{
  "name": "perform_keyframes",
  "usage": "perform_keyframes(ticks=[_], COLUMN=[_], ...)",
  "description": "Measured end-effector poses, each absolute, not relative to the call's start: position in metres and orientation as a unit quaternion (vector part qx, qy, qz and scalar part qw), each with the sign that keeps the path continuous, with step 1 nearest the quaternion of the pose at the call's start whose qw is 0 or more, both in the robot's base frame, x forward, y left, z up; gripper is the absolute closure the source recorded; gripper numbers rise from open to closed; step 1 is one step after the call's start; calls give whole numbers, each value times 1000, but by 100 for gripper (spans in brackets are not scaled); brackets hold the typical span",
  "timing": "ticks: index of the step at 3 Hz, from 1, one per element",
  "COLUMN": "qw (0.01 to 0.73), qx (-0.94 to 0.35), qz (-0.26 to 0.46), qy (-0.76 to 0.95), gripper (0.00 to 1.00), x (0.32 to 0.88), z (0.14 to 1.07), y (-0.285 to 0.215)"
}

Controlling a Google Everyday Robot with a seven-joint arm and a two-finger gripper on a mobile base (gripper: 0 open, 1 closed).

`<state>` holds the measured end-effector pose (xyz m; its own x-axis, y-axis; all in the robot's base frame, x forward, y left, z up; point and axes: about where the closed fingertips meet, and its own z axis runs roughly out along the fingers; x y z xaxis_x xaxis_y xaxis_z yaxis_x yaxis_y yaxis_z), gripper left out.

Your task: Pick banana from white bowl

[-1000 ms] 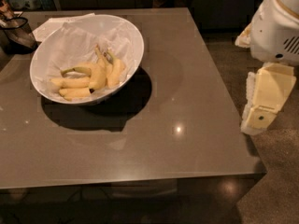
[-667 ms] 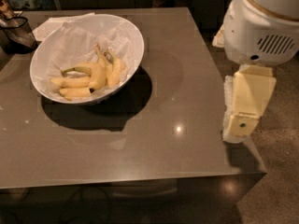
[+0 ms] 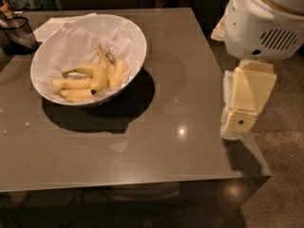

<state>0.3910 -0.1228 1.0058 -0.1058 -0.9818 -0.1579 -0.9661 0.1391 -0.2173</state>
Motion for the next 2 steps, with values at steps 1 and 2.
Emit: perform_keyframes(ticks=[1, 2], qw=[153, 152], qx=[-651, -654], qz=[15, 35], qy=[744, 740], gripper=[0, 0], x=[403, 420], z=[1007, 1008], y=[-93, -57])
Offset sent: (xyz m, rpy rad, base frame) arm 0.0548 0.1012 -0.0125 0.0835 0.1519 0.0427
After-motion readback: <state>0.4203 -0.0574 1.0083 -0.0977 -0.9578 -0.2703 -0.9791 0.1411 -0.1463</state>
